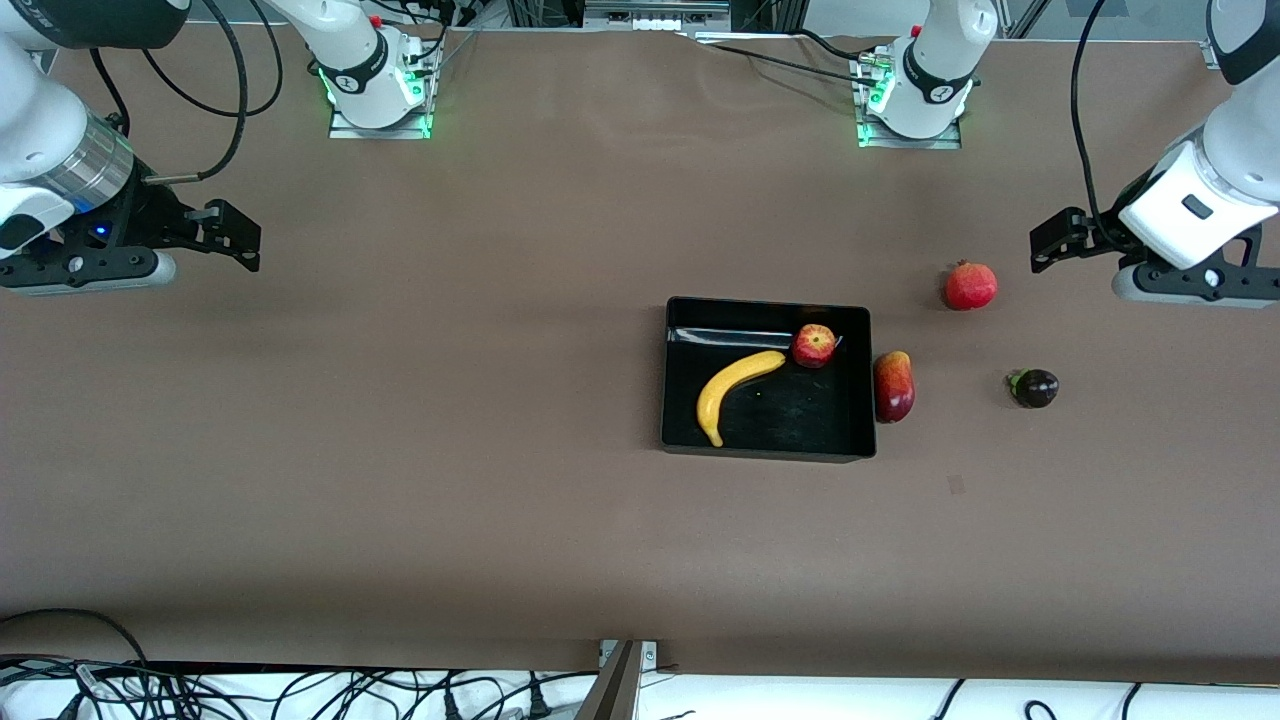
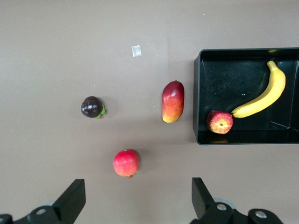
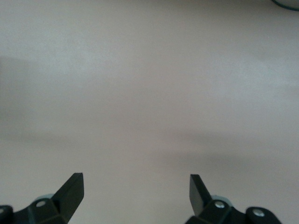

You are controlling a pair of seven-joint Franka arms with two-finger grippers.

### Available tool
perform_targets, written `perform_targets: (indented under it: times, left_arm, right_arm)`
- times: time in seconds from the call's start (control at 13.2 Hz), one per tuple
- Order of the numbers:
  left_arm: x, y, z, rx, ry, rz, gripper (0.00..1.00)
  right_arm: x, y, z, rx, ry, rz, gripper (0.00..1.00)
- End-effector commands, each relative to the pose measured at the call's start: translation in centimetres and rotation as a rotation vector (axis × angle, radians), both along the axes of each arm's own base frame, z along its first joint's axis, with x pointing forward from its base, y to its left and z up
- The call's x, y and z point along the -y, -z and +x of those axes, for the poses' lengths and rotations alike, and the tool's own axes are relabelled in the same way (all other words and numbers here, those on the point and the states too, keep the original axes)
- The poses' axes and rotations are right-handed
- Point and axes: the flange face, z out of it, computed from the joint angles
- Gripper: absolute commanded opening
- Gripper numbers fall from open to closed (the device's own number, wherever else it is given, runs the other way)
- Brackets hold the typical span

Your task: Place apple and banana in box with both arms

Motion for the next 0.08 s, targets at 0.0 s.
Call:
perform_targets:
  times: [0.0]
  left_arm:
    - [0.09,0.07,-0.82,0.017,0.008,-0.020,1.00]
  right_arm:
    - [0.03,-0.43,0.21,0.003,0.007,0.014,1.00]
